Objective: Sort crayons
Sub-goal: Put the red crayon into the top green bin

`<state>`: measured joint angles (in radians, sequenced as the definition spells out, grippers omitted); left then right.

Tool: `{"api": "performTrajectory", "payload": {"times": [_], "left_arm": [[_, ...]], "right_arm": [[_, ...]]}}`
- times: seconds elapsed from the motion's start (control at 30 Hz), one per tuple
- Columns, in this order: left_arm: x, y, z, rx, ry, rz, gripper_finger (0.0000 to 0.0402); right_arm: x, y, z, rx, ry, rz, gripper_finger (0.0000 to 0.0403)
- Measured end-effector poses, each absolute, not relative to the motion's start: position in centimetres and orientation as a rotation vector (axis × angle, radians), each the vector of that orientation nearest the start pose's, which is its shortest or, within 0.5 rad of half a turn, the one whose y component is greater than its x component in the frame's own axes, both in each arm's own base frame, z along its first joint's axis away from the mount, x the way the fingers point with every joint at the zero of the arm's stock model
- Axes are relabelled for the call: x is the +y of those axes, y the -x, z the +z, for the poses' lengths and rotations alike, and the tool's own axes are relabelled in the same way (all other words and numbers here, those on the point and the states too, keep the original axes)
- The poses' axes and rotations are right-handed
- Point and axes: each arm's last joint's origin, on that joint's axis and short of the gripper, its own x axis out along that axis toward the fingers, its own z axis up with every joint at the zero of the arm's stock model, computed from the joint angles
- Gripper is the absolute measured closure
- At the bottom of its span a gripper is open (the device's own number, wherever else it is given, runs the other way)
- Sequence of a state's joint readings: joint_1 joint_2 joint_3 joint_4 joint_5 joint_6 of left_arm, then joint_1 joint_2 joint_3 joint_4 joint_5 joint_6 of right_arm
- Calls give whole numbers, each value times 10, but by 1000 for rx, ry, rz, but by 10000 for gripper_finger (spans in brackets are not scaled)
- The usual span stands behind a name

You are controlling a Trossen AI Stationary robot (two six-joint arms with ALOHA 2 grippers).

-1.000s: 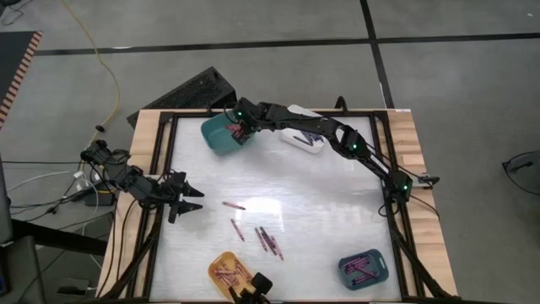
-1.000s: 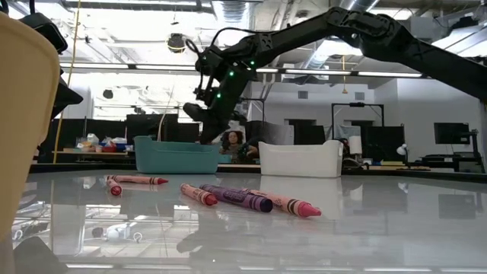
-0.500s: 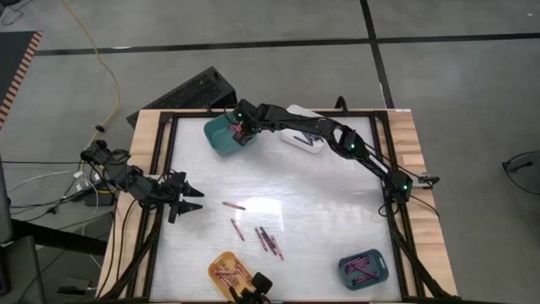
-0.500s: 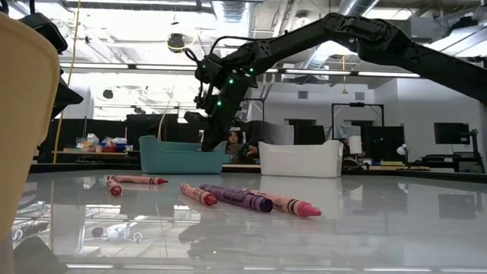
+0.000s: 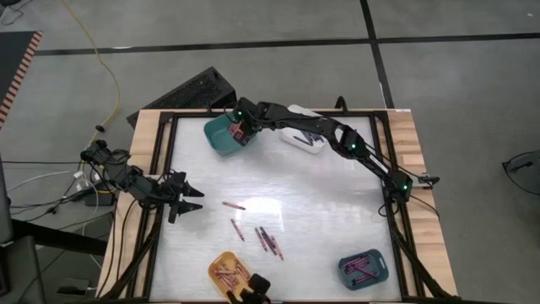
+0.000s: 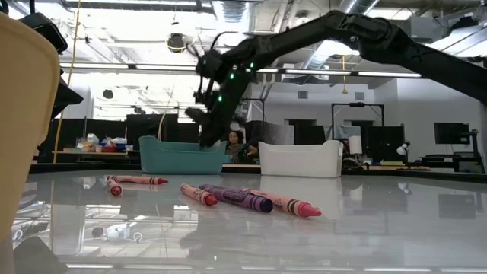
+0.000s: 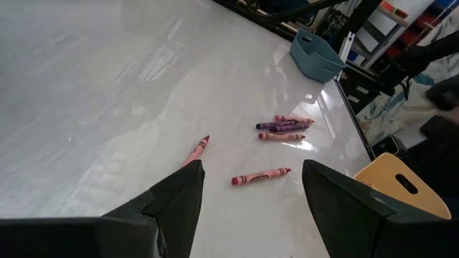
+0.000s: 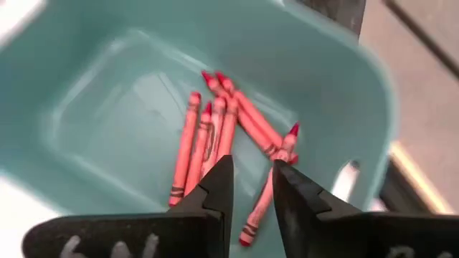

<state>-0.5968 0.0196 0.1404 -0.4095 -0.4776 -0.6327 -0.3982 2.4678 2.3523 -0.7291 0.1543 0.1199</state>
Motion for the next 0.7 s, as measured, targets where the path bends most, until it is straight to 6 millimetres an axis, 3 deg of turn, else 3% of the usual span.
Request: {"api": "performTrajectory", "payload": {"times": [0.07, 0.27, 0.5, 0.7], "left_arm": [[-35, -75, 171, 275, 481, -36, 174], [-35, -75, 171, 275, 481, -36, 174], [-35, -75, 171, 275, 481, -35, 174], [-35, -75, 171, 275, 481, -35, 174]], "right_arm": [[-208, -494, 245, 795, -170, -547, 308], [-182, -465, 328, 706, -72, -498, 308], [-141, -405, 421, 608, -40, -473, 308], [-101, -355, 457, 692, -7, -423, 308]]}}
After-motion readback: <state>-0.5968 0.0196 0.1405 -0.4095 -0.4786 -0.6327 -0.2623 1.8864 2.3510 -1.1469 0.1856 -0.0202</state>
